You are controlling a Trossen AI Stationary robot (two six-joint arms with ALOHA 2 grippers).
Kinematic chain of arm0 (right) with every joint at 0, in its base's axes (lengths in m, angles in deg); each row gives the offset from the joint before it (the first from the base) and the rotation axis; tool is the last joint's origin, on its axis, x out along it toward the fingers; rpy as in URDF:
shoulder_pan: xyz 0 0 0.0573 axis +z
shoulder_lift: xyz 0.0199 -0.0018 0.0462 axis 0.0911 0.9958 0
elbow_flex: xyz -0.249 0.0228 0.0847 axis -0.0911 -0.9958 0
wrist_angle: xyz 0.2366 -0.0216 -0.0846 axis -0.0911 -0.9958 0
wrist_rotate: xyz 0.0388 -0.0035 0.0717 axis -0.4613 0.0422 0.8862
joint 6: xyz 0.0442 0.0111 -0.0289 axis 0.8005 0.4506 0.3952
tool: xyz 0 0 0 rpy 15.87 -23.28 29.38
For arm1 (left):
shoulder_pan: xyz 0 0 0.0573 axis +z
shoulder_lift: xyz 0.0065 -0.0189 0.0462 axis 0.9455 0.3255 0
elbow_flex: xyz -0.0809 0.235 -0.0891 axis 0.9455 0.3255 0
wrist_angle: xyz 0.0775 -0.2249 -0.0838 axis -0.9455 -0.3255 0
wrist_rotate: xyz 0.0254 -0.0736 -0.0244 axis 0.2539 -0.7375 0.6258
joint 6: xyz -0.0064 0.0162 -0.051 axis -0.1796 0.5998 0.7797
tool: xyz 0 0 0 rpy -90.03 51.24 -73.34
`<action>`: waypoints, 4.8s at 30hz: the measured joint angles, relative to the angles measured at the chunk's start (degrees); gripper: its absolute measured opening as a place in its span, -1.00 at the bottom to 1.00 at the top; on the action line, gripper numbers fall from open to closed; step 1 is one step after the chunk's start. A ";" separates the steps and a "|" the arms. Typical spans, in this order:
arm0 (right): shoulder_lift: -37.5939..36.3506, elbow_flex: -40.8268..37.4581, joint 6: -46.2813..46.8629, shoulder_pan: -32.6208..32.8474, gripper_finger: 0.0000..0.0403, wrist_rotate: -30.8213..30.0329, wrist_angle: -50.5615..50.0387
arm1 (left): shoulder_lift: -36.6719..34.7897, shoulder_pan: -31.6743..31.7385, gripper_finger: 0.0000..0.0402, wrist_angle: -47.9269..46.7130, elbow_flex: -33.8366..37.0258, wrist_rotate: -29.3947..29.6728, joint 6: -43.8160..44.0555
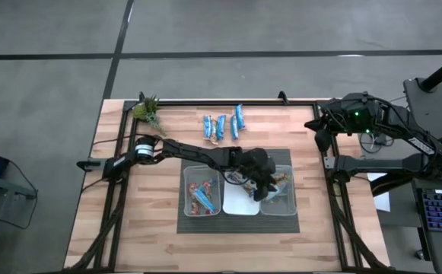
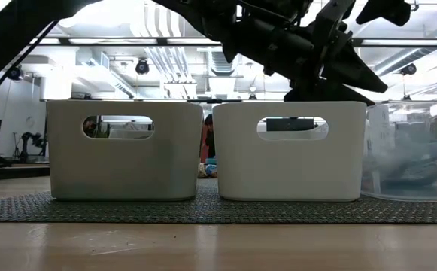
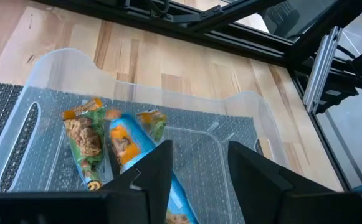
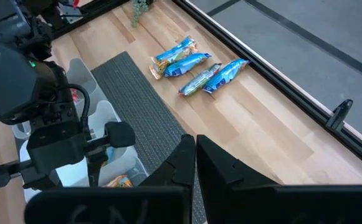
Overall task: Pick and place Granola Bars by type
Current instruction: Put the blue granola bar into the white bin
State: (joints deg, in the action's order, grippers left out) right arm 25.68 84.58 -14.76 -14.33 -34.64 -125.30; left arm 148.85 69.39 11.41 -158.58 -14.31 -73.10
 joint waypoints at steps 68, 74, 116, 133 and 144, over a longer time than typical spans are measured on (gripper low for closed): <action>7.46 -0.01 0.26 0.01 -0.96 0.17 9.64 | -66.15 9.72 -1.00 3.85 55.90 25.44 4.57; 12.48 0.01 1.66 -0.28 -0.96 0.02 14.63 | -67.38 10.85 -1.00 0.67 55.99 26.30 3.57; 59.77 38.87 6.23 -16.33 0.24 0.63 8.66 | -67.41 12.44 -1.00 0.64 55.64 26.18 3.43; 67.93 42.58 16.13 -17.57 0.59 0.26 7.55 | -67.41 12.49 -1.00 0.64 55.64 26.16 5.85; 75.97 42.84 17.79 -18.25 0.62 0.71 7.59 | -67.41 12.48 -1.00 0.64 55.64 26.16 7.56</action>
State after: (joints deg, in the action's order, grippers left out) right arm 101.65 127.42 3.03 -32.58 -33.93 -117.71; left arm 81.44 81.88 12.05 -102.94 11.85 -65.54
